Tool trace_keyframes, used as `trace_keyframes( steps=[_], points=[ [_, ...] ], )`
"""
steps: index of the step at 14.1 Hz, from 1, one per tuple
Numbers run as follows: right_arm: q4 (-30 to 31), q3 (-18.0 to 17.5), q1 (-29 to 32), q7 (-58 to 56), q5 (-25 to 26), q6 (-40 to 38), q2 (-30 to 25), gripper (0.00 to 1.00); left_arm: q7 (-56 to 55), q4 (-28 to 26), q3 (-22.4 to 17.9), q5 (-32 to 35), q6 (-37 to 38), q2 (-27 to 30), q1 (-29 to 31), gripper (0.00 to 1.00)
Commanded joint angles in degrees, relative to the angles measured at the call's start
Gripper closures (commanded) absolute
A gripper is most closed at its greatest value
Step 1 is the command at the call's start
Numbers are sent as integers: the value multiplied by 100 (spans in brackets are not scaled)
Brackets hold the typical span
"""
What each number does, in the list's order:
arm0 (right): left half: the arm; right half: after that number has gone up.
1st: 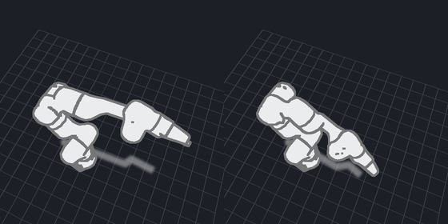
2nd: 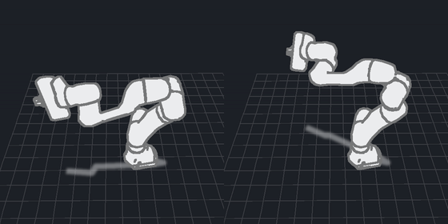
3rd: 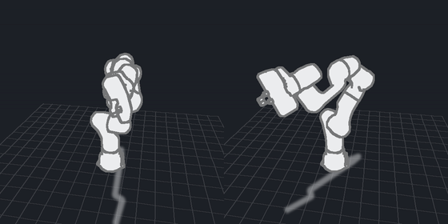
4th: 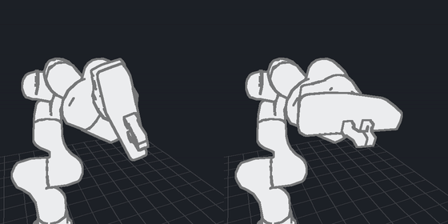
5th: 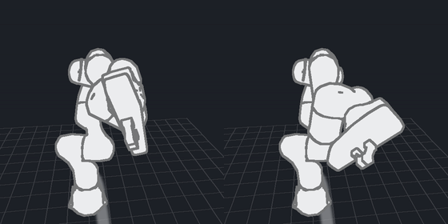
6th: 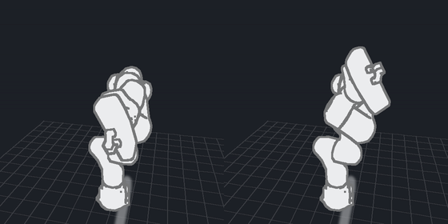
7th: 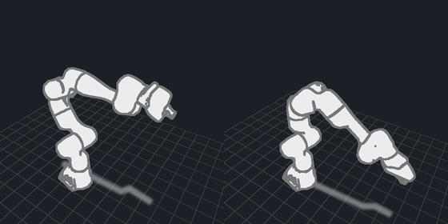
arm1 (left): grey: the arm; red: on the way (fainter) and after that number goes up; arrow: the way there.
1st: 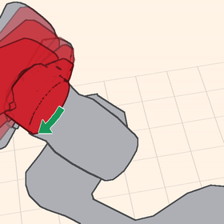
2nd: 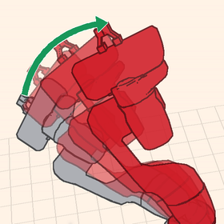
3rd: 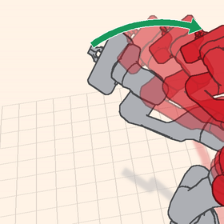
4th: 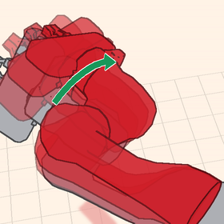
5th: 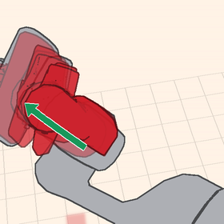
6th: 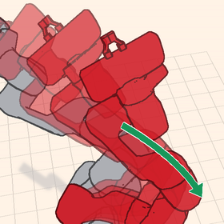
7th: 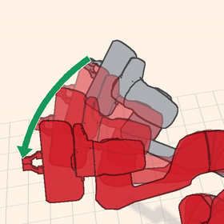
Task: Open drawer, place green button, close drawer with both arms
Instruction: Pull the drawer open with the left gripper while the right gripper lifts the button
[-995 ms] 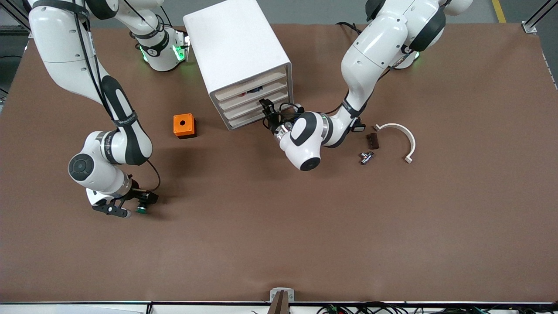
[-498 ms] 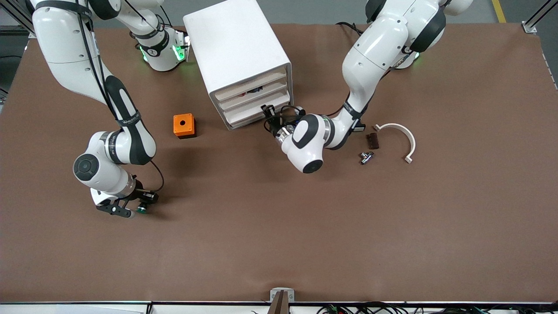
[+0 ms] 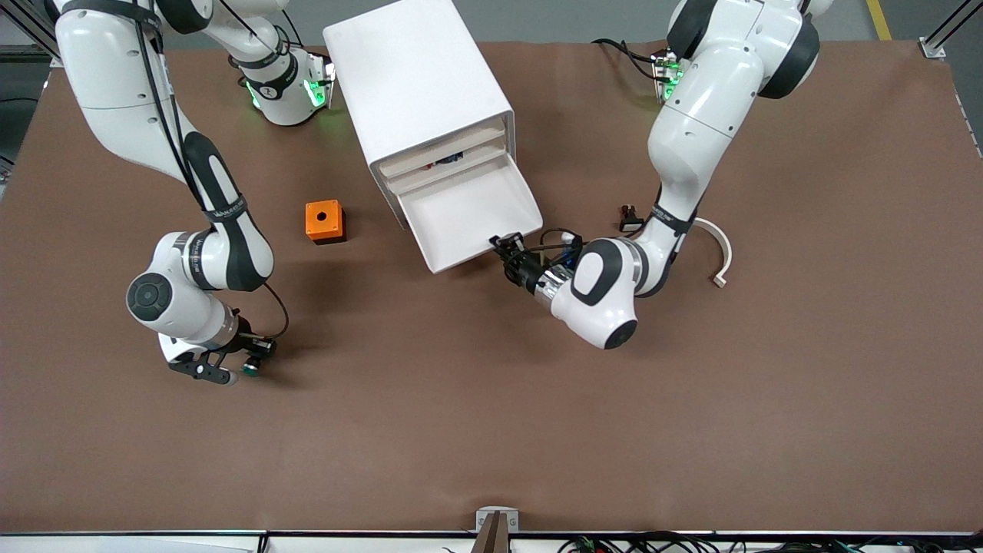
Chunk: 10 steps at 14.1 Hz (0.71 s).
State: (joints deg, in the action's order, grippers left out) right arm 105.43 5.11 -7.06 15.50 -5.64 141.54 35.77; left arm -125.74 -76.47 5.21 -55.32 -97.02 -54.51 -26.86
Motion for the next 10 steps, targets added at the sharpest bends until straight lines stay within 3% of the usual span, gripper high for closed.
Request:
trace_keyframes(
  steps=[1,2,3,6,10],
  points=[
    [-57,17,-242,740,-69,-538,-395,100,322,115,-29,-14,-97,-86,49,42],
    [-101,17,-312,1074,-69,-775,-543,100,314,115,-29,-14,-97,-60,49,9],
    [-206,8,-400,1356,-77,-1056,-684,100,313,115,-29,-5,-89,-25,58,2],
    [-531,-123,-690,2392,-252,-1997,-992,100,435,150,-81,21,-80,55,242,1],
    [-471,-317,-1347,4062,-684,-2087,-1371,100,929,386,-739,48,-80,265,269,1]
  ],
)
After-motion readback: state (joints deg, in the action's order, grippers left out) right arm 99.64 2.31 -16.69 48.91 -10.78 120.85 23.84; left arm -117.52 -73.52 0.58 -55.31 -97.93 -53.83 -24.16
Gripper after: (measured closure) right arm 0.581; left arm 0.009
